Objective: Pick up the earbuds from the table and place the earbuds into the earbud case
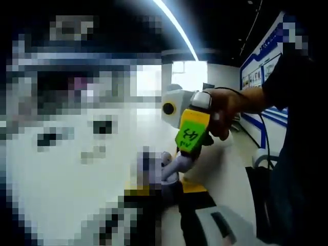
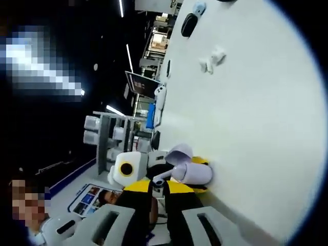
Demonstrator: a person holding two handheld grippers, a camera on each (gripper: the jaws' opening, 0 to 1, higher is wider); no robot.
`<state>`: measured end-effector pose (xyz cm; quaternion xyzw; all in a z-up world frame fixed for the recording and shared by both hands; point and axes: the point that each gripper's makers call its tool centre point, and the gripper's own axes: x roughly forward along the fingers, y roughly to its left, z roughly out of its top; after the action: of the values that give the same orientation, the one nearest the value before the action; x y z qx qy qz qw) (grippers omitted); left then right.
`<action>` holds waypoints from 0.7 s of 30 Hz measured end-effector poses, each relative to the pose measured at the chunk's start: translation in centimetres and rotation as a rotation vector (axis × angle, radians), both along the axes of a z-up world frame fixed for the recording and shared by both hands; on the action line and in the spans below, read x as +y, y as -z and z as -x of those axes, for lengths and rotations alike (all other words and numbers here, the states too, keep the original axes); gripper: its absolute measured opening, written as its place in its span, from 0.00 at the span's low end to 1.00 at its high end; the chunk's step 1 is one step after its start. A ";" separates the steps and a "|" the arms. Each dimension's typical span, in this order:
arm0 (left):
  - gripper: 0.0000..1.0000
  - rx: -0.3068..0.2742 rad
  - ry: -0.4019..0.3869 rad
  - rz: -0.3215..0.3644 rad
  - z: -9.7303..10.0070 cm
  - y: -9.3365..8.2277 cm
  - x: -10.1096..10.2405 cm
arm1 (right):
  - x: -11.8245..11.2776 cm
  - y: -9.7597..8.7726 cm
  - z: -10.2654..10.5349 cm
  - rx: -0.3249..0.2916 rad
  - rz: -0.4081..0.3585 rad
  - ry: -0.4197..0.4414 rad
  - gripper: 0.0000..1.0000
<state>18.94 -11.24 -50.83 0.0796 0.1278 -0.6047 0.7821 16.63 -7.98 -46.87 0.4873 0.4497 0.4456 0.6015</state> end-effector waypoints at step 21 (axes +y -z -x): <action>0.19 -0.003 -0.005 -0.001 -0.1 0.0 0.0 | -0.5 -0.4 -0.6 0.023 0.016 0.071 0.10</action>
<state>19.04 -11.26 -50.83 0.0805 0.1272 -0.6027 0.7837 17.19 -8.50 -46.46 0.5032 0.4428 0.4148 0.6154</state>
